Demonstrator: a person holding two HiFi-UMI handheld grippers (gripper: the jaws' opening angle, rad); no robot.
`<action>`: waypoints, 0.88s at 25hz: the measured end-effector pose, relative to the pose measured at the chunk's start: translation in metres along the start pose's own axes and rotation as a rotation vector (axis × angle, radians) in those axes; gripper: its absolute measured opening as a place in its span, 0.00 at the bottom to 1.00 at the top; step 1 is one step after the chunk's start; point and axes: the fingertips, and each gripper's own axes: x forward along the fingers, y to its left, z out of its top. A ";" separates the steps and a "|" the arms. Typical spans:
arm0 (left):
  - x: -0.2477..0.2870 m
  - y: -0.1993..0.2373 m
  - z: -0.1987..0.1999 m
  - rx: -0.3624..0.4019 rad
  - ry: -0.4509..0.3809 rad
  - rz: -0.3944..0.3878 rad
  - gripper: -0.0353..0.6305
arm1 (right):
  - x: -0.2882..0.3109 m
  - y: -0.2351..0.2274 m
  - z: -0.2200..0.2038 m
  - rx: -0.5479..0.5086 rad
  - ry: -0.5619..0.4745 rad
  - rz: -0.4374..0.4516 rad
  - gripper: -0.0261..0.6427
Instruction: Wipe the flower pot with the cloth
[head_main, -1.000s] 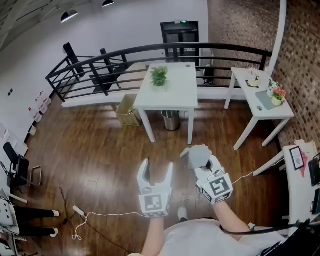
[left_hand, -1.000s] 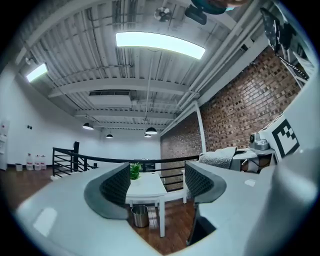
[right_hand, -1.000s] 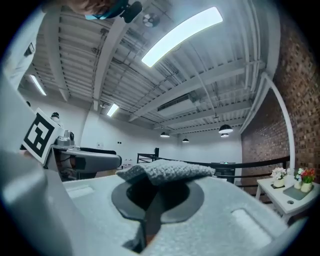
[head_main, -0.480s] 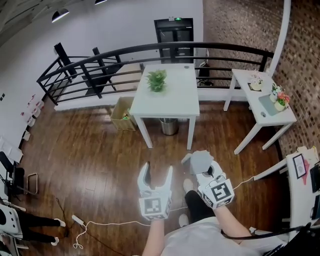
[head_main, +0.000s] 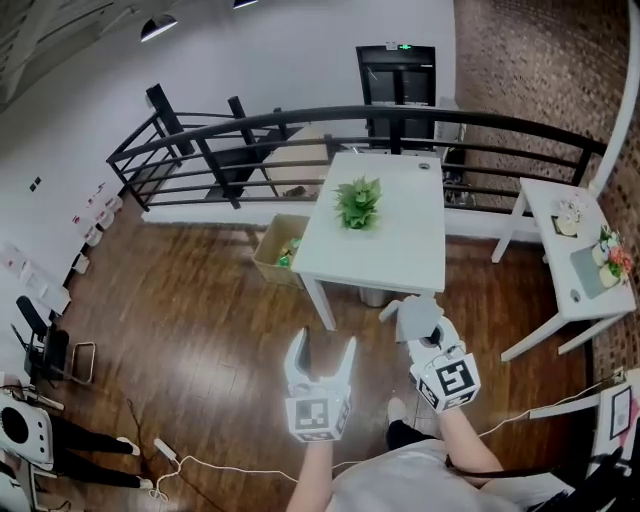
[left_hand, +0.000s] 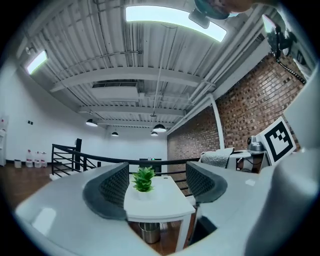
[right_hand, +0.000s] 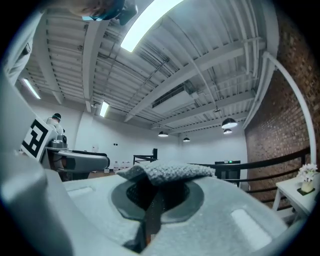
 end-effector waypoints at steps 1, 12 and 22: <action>0.021 0.006 0.005 0.002 -0.006 0.006 0.60 | 0.018 -0.015 0.004 -0.002 -0.009 0.006 0.03; 0.151 0.052 -0.012 -0.034 0.032 0.028 0.64 | 0.146 -0.080 -0.015 -0.015 0.025 0.135 0.03; 0.278 0.145 -0.055 -0.034 0.047 -0.150 0.67 | 0.264 -0.124 -0.059 -0.009 0.107 -0.026 0.03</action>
